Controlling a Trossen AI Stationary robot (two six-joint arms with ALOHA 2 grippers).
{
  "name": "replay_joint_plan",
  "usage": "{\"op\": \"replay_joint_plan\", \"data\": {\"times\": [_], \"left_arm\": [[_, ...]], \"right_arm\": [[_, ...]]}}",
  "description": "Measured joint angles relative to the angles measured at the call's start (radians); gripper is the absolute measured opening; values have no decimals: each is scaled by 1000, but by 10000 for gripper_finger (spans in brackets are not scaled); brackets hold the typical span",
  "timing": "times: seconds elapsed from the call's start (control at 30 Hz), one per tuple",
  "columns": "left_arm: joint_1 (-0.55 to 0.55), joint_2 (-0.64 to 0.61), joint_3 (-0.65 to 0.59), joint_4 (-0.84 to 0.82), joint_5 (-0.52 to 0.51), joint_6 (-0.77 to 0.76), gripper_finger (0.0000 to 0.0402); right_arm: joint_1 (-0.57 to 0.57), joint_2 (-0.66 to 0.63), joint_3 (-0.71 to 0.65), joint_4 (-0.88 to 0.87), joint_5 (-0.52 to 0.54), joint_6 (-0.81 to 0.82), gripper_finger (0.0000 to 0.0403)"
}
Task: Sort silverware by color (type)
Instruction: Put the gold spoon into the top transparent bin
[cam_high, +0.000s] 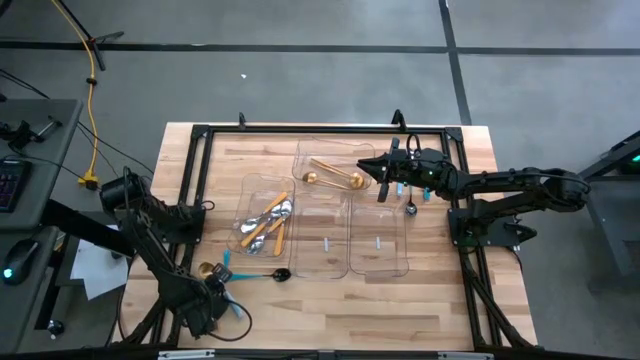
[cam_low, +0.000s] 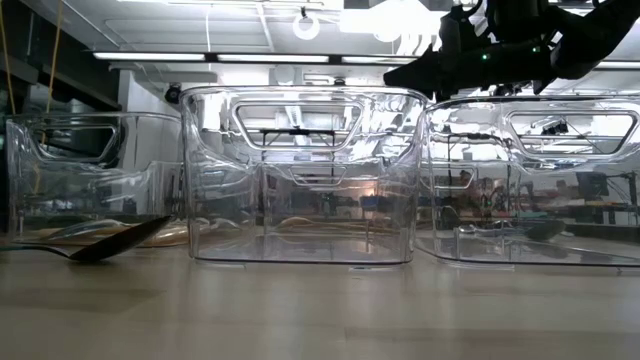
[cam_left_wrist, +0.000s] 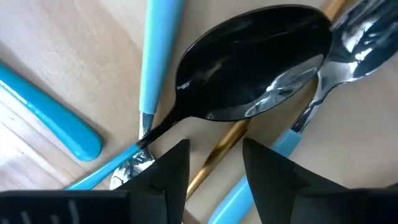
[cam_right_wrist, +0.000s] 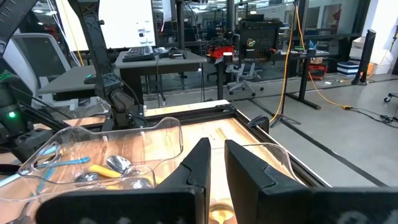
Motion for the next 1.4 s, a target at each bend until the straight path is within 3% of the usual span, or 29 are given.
{"op": "replay_joint_plan", "data": {"times": [0.43, 0.83, 1.4], "left_arm": [[0, 1, -1, -3, 3, 77, 7], [12, -24, -8, -5, -1, 82, 7], [167, -218, -5, 4, 28, 100, 6]], "right_arm": [[0, 0, 0, 0, 0, 0, 32], [0, 0, 0, 0, 0, 0, 32], [0, 0, 0, 0, 0, 0, 32]]}}
